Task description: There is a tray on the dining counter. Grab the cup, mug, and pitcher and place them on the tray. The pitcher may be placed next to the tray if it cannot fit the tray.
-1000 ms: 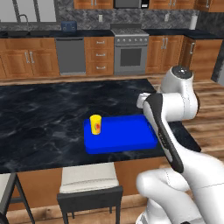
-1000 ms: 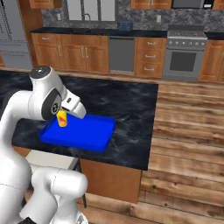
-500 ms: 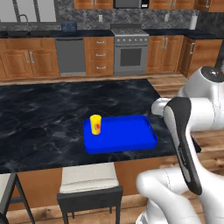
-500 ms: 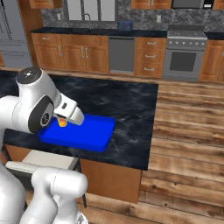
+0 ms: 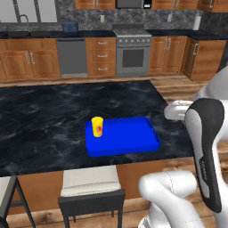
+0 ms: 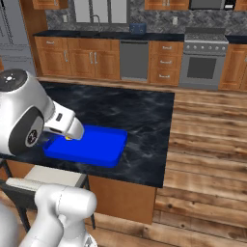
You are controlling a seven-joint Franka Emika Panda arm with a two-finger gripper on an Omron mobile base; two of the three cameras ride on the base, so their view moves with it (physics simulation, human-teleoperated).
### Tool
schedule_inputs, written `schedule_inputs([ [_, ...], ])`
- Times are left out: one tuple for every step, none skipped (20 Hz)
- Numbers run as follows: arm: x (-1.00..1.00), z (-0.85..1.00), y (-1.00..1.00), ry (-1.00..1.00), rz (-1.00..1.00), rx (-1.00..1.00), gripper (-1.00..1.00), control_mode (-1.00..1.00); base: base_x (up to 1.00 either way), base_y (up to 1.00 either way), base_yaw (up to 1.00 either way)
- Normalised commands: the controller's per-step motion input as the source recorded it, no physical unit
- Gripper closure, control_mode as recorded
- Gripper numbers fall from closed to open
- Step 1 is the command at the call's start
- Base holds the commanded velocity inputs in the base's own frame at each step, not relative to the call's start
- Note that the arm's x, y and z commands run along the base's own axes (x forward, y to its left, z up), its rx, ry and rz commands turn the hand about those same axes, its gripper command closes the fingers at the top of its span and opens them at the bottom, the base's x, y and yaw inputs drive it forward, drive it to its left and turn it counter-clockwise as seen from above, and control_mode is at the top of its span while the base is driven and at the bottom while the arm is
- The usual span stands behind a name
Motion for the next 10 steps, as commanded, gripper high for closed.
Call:
schedule_inputs([
  [-0.46,0.46,0.0,0.0,0.0,-0.01,-1.0,-1.0,0.0,0.0,0.0],
  [-0.35,0.46,0.0,0.0,0.0,-0.03,-1.0,-1.0,0.0,0.0,0.0],
  [-0.32,0.47,0.0,0.0,0.0,-0.04,-1.0,-1.0,0.0,0.0,0.0],
  [-0.29,0.46,0.0,0.0,0.0,-0.05,-1.0,-1.0,0.0,0.0,0.0],
  [-0.26,0.43,0.0,0.0,0.0,-0.05,-1.0,-1.0,0.0,0.0,0.0],
  [-0.31,0.39,0.0,0.0,0.0,-0.05,-1.0,-1.0,0.0,0.0,0.0],
  [0.0,0.0,0.0,0.0,0.0,0.0,-1.0,1.0,-0.42,0.0,0.0],
  [0.0,0.0,0.0,0.0,0.0,0.0,-1.0,1.0,-0.66,0.0,0.0],
  [0.0,0.0,0.0,0.0,0.0,0.0,-1.0,1.0,-0.85,0.0,0.0],
  [0.0,0.0,0.0,0.0,0.0,0.0,-1.0,1.0,-1.0,0.0,0.0],
])
